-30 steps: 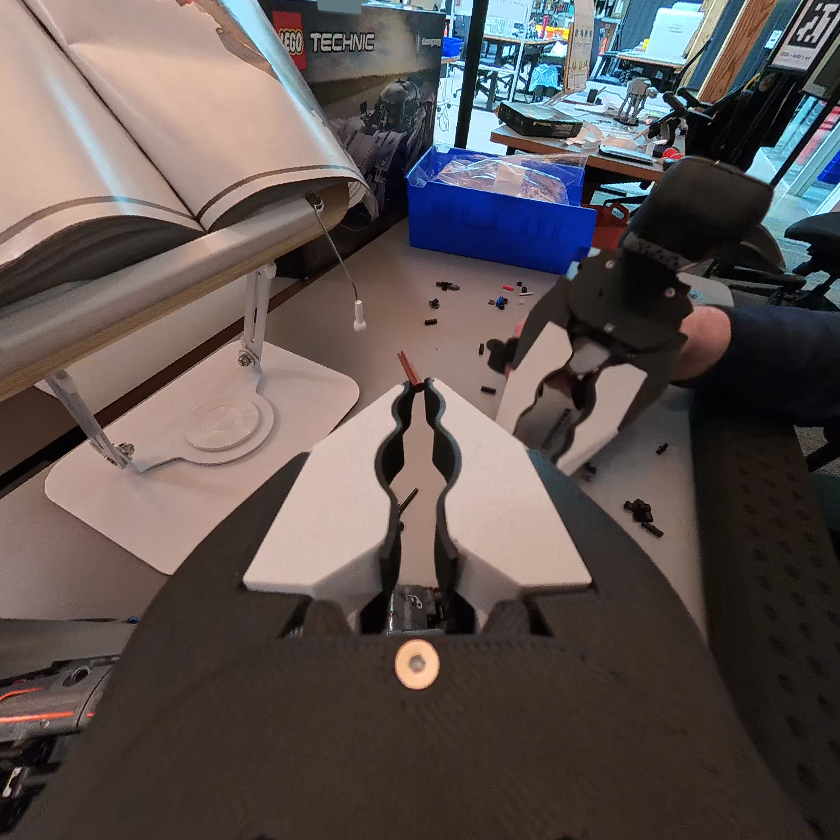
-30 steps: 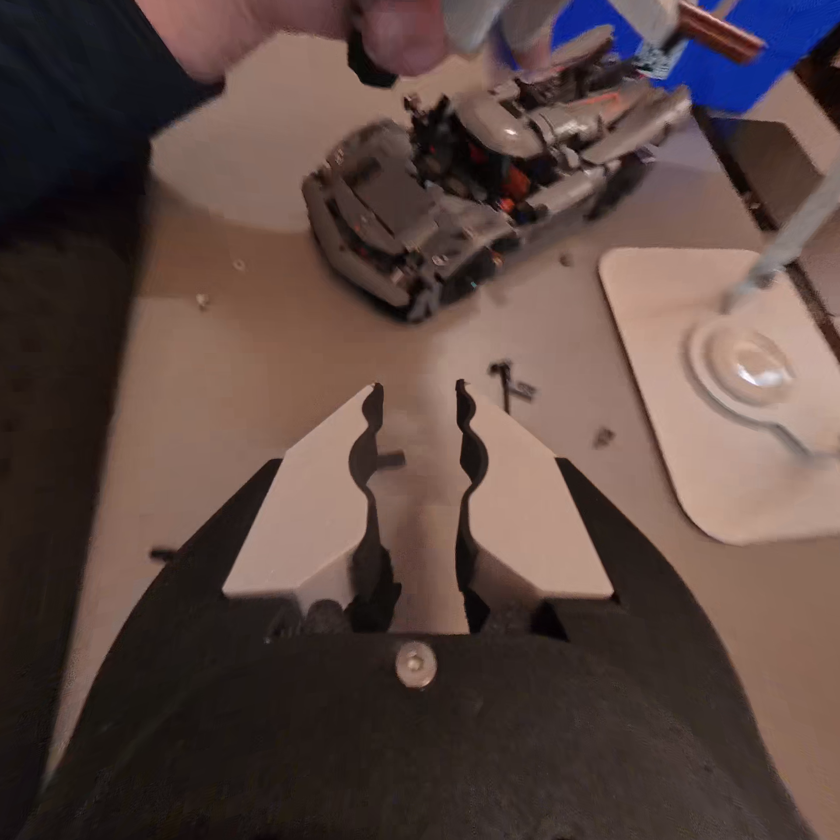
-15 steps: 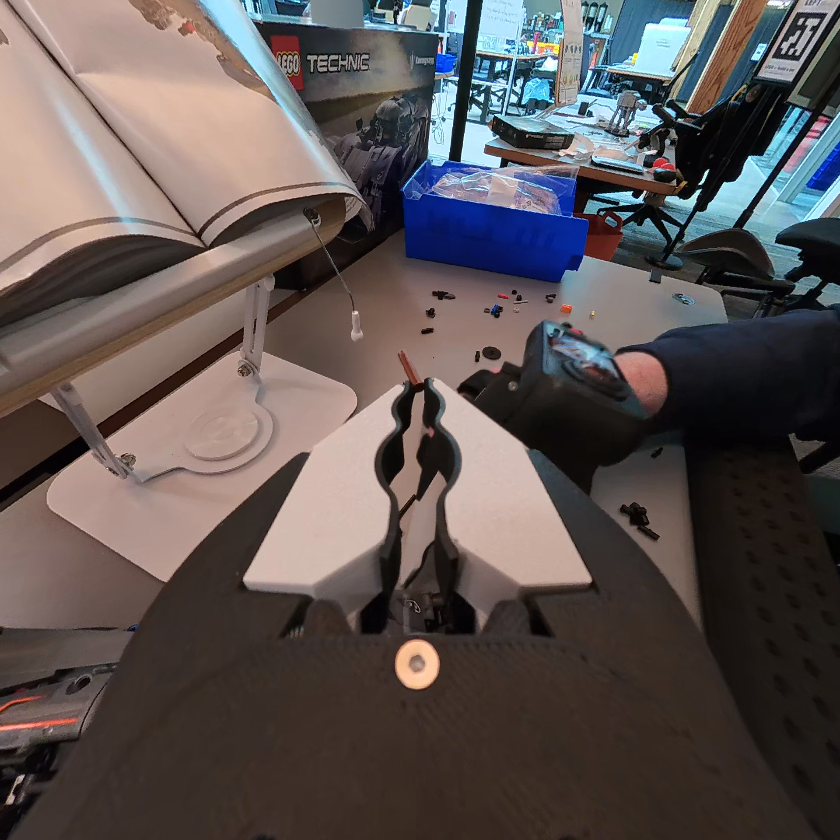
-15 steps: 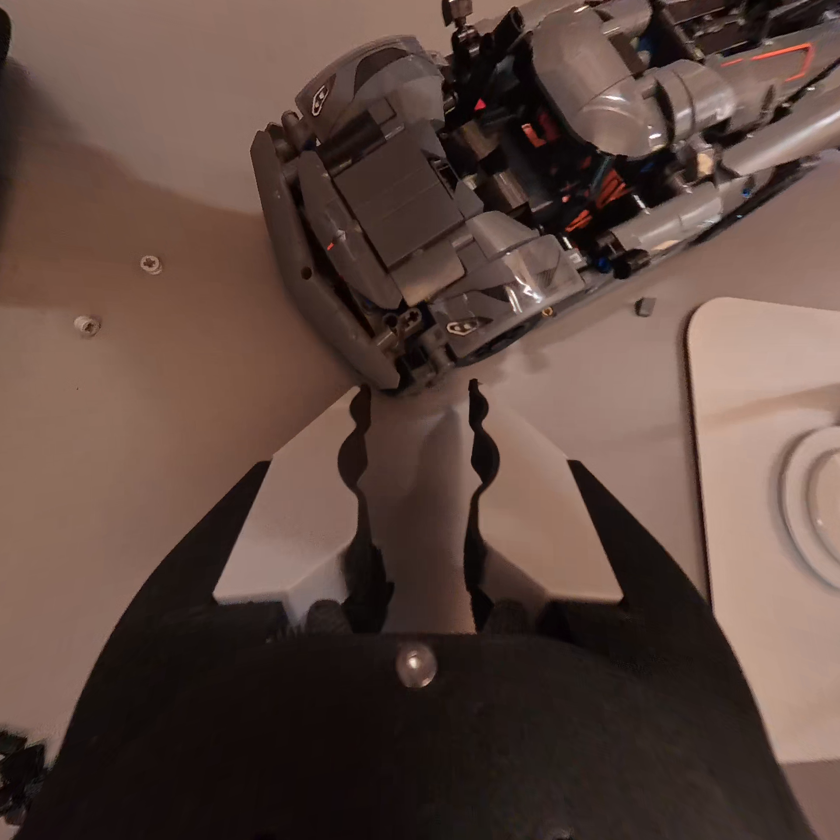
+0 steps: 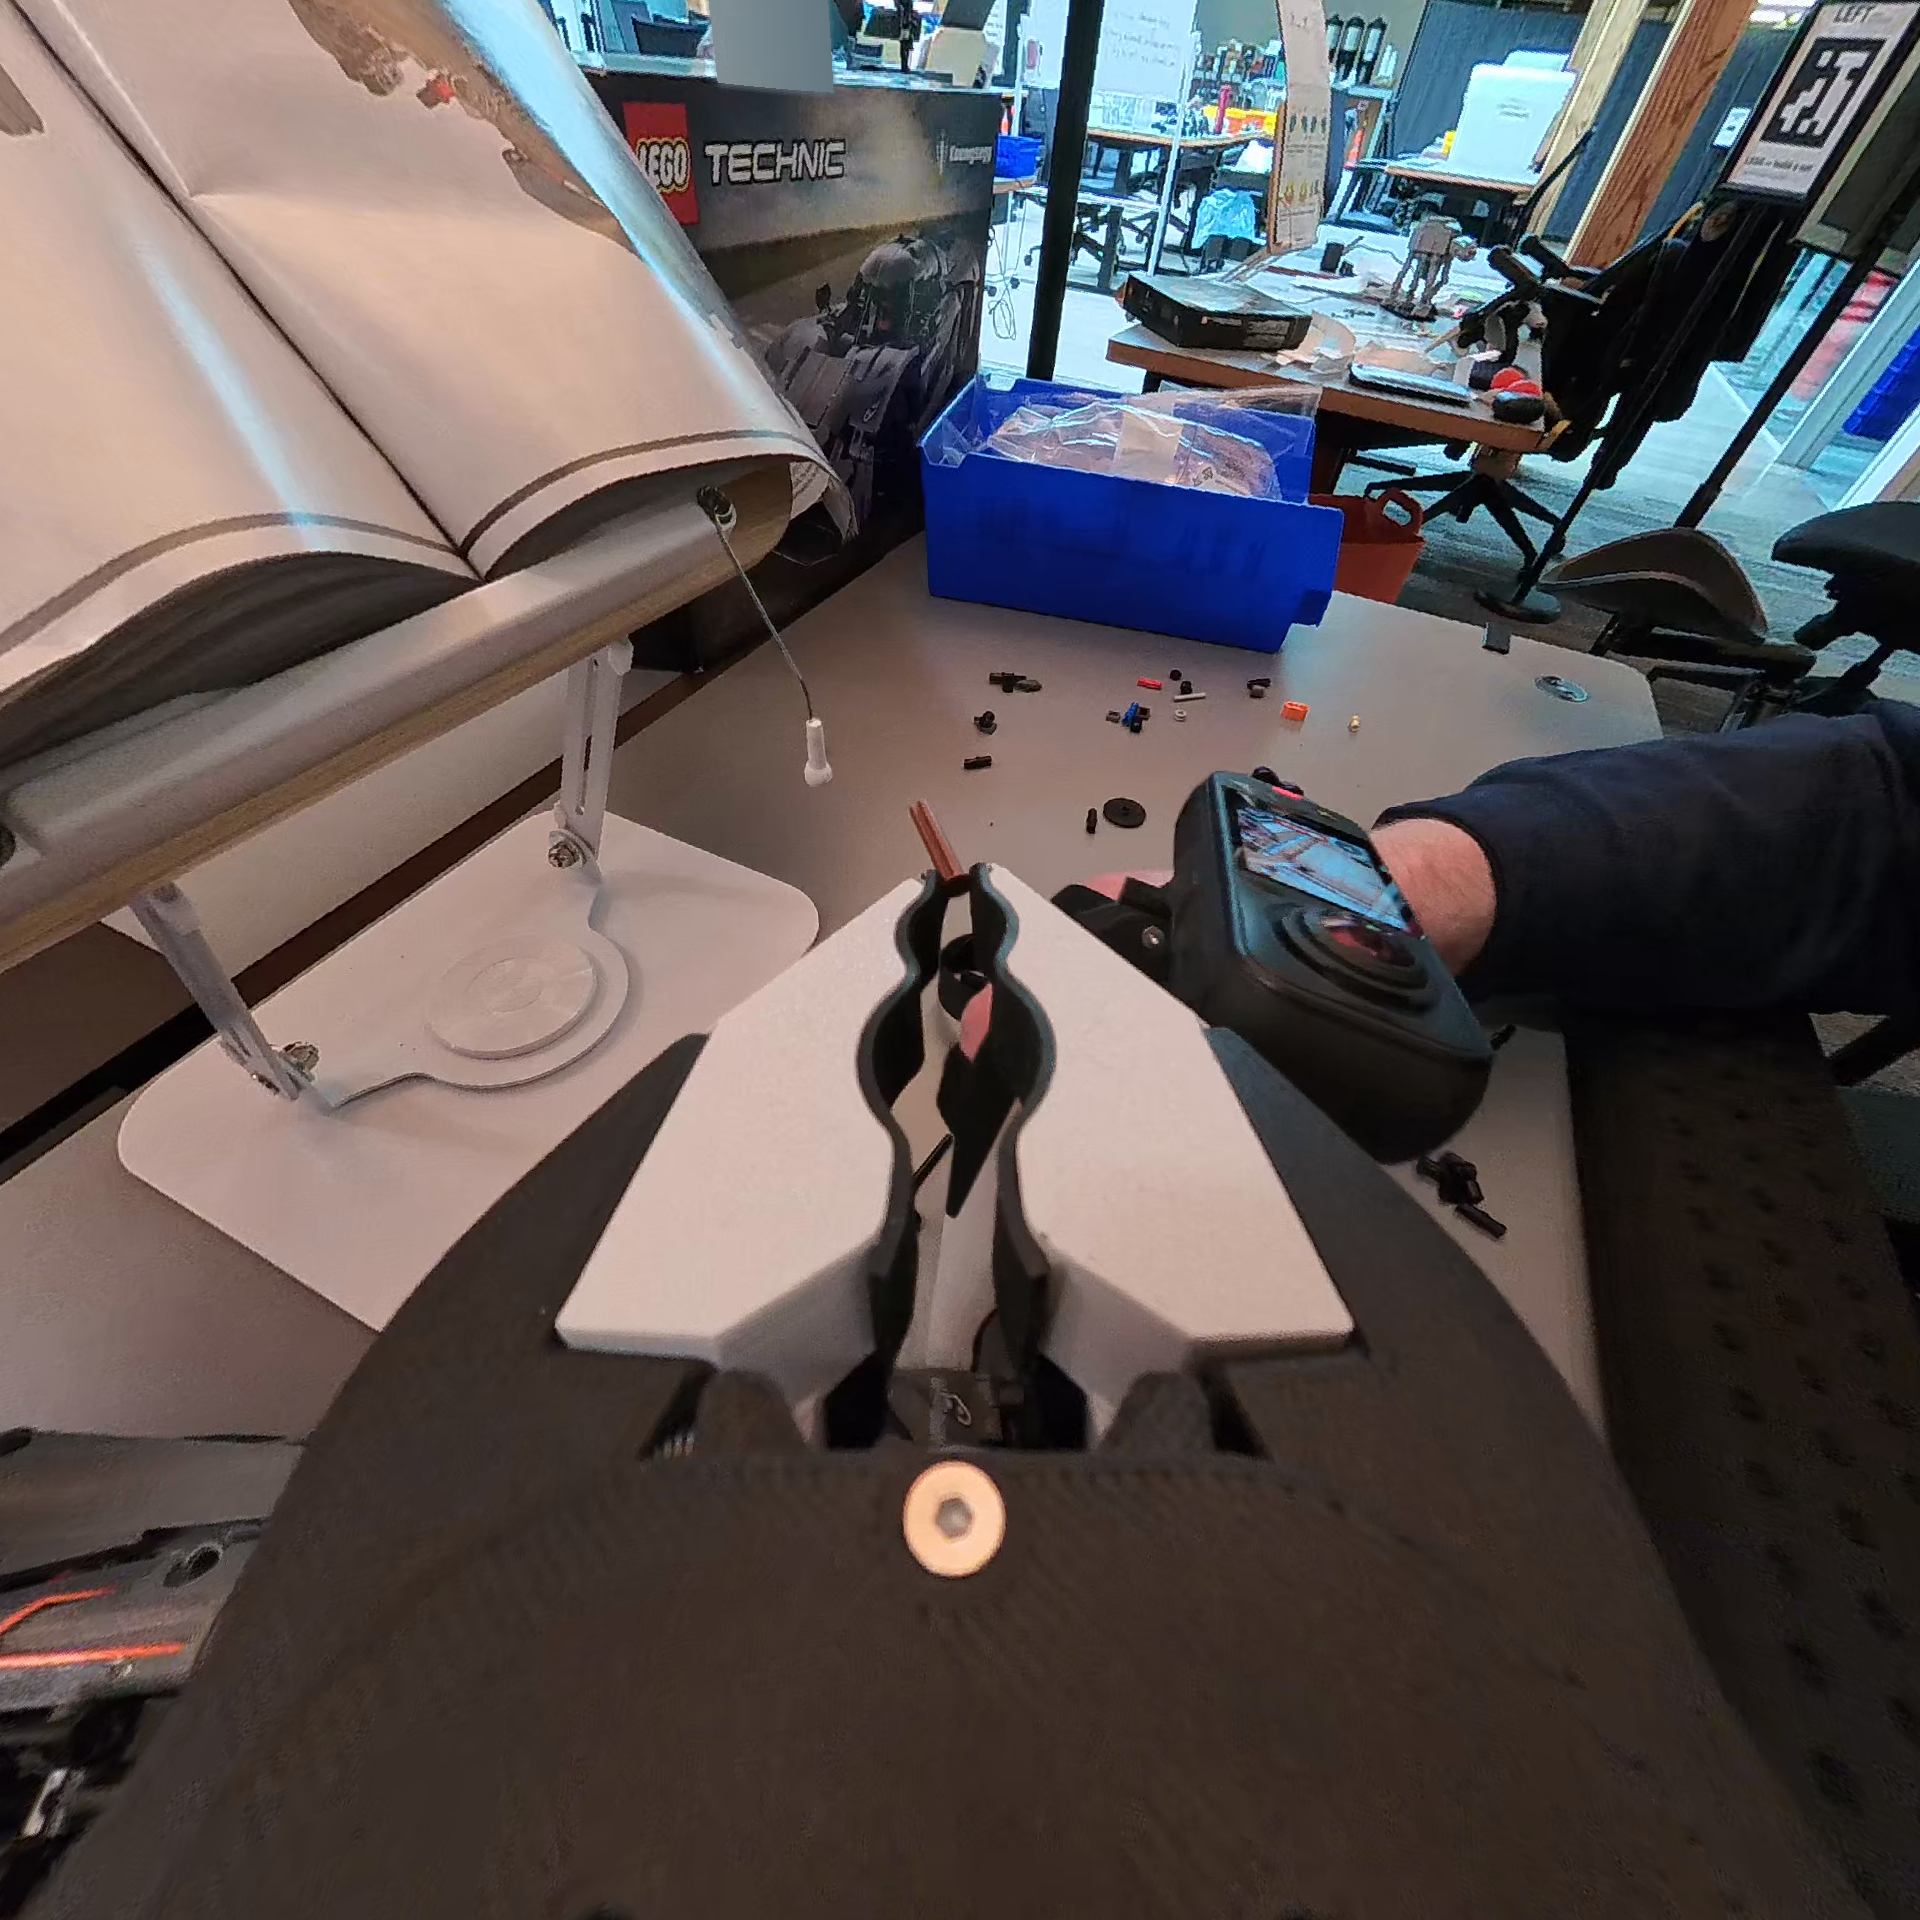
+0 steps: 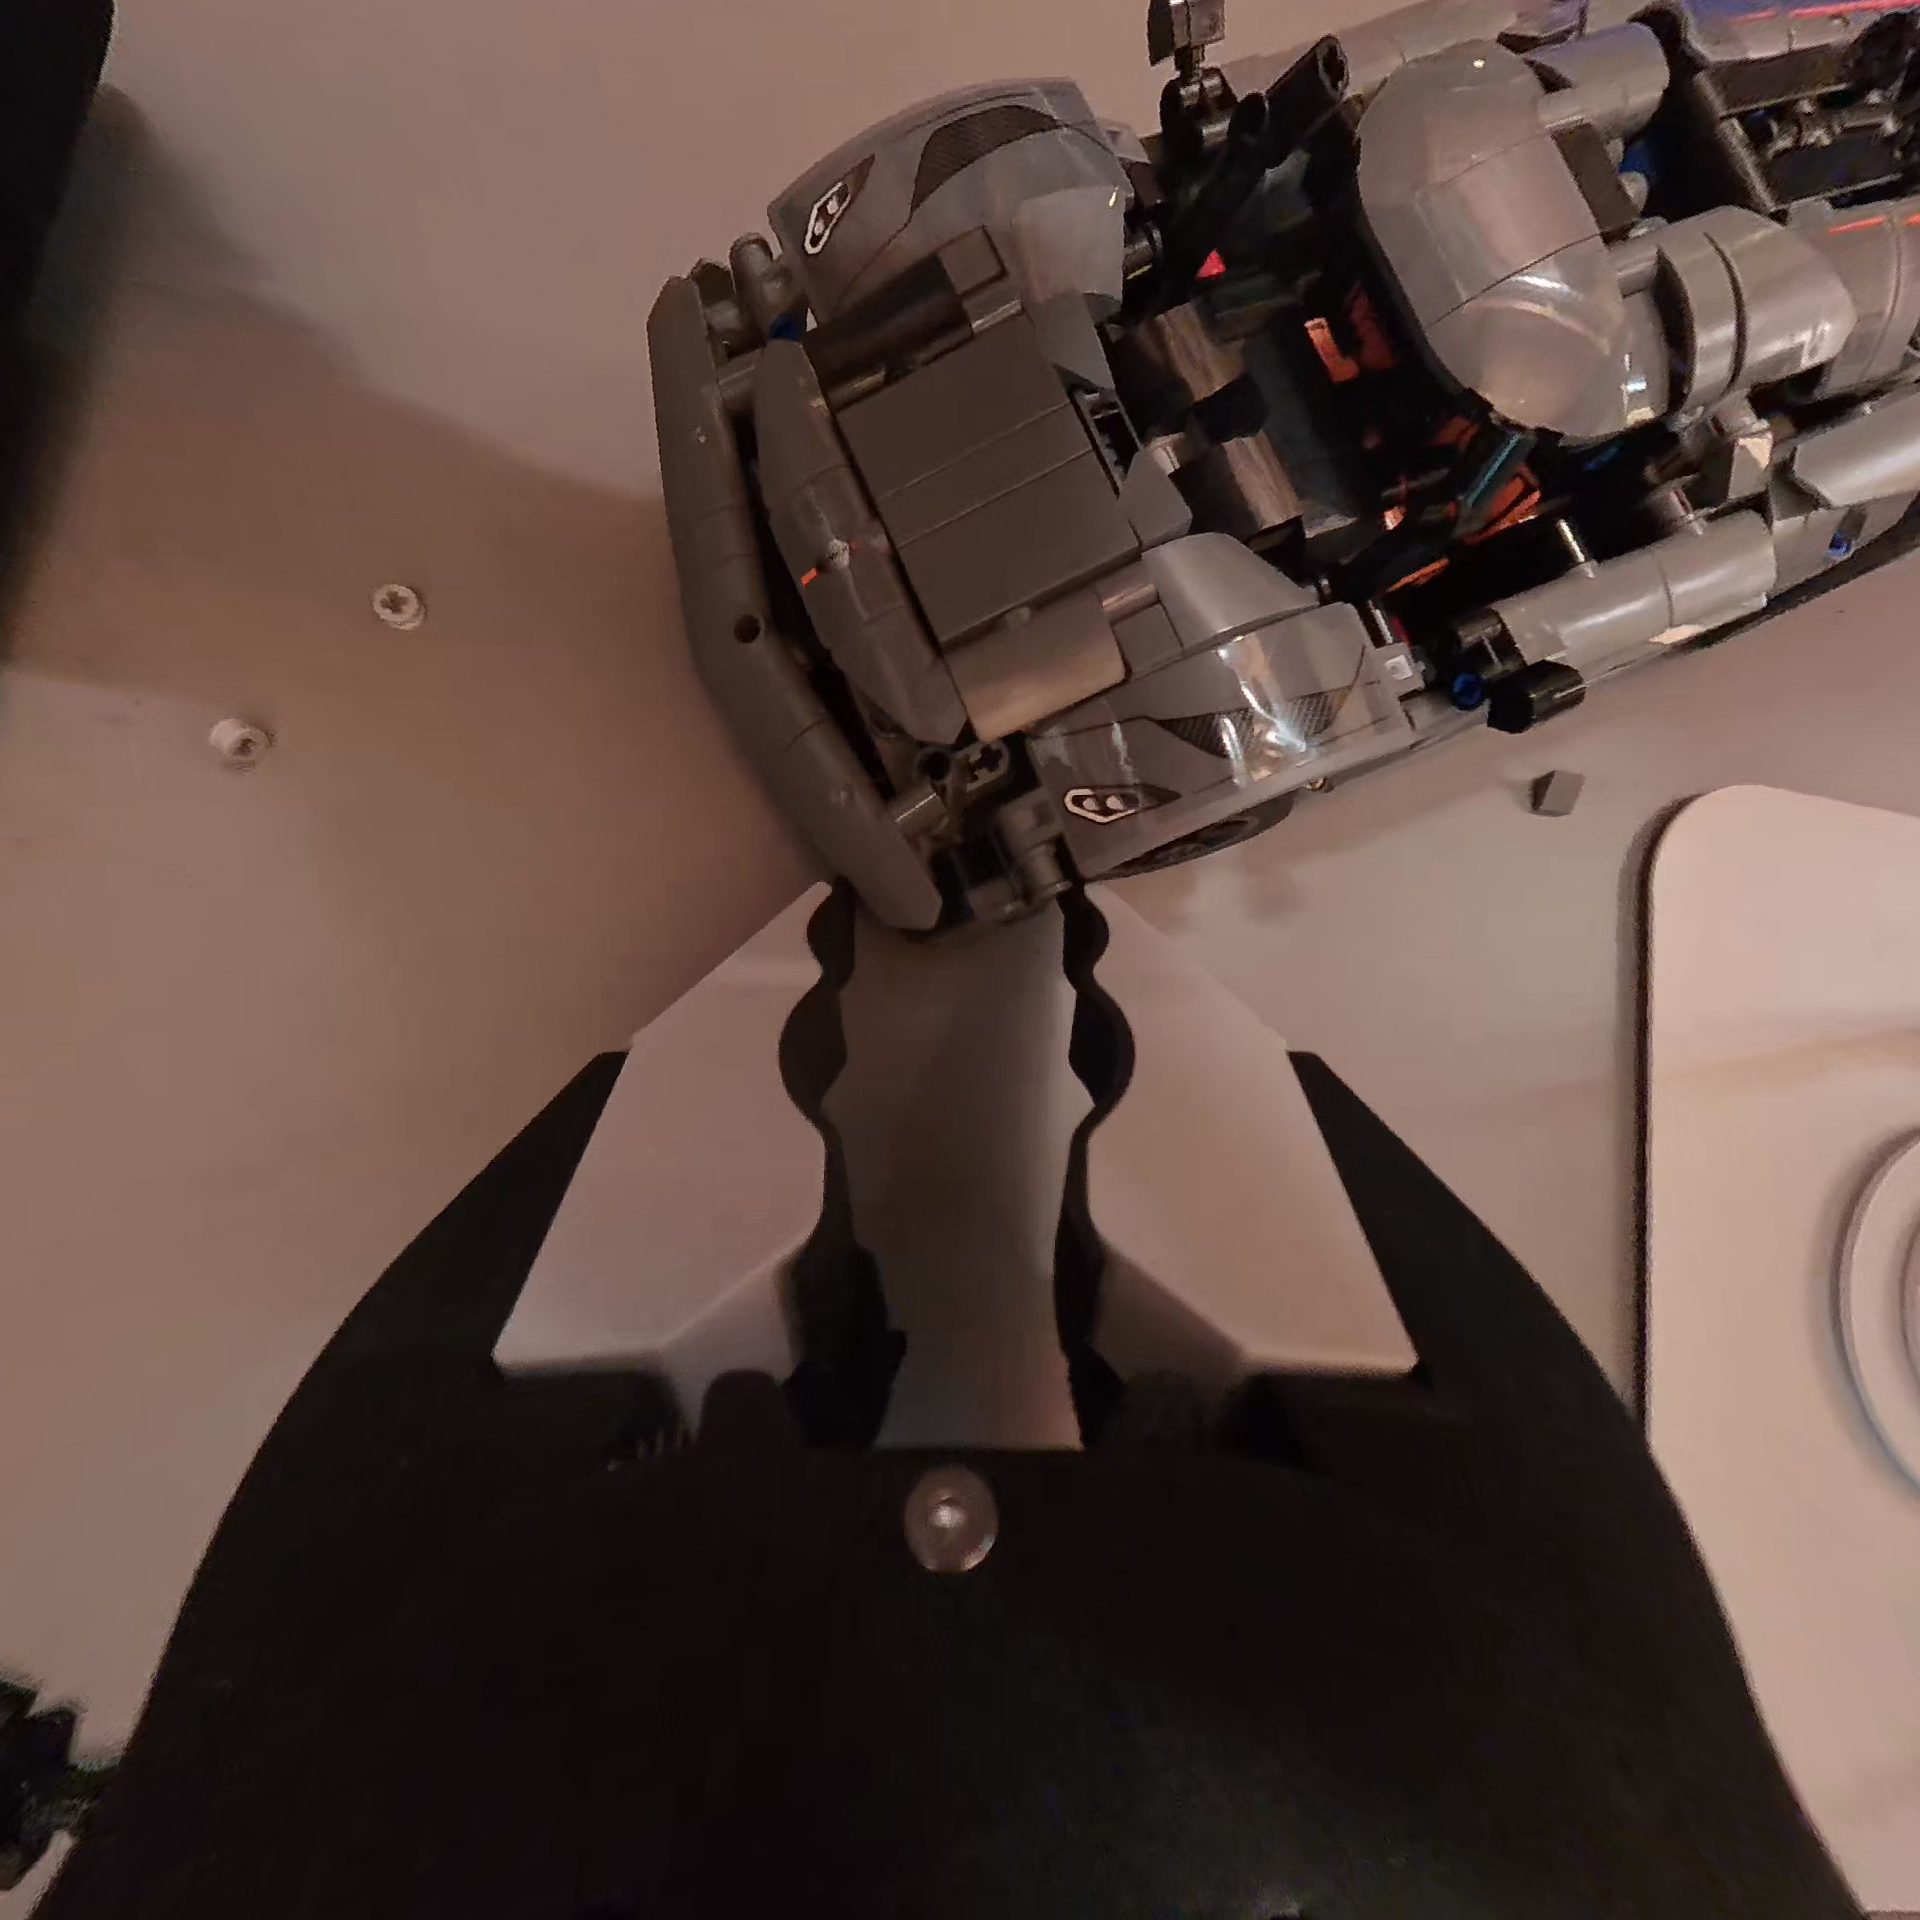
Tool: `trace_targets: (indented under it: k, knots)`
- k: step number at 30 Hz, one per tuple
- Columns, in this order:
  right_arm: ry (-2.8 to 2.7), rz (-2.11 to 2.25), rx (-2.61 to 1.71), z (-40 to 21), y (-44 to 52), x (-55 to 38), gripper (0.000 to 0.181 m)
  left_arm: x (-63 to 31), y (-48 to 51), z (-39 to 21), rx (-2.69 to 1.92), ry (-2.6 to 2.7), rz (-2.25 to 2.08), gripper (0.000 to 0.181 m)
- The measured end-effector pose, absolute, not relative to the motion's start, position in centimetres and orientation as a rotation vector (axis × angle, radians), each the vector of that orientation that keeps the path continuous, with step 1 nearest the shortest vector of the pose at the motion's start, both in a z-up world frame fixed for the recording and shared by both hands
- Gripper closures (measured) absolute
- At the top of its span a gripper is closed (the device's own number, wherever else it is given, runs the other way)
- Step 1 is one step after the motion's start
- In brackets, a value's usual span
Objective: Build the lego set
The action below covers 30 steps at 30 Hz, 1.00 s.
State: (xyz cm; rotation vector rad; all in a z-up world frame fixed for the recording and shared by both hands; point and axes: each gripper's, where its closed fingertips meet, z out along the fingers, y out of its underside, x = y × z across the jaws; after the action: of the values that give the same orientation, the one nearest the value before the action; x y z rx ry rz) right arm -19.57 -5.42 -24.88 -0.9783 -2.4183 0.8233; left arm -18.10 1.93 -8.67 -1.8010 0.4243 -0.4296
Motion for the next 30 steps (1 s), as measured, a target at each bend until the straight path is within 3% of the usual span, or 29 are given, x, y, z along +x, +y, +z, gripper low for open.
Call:
trace_targets:
  k: [16,24,30]
  knots:
    - [-2.446,0.882,-0.957,-24.0,-9.8,-19.9,0.15,-19.3,0.9,-7.0,-1.751,0.394,-0.395,0.178]
    - [-2.233,0.909,-1.199,-20.5,-0.9,-22.2,0.15,-20.3,0.4,-6.1,-1.719,0.362,-0.369,0.179]
    - [-2.179,0.771,-1.257,-22.1,3.3,-26.0,0.15,-21.1,0.0,-5.6,-1.697,0.335,-0.363,0.179]
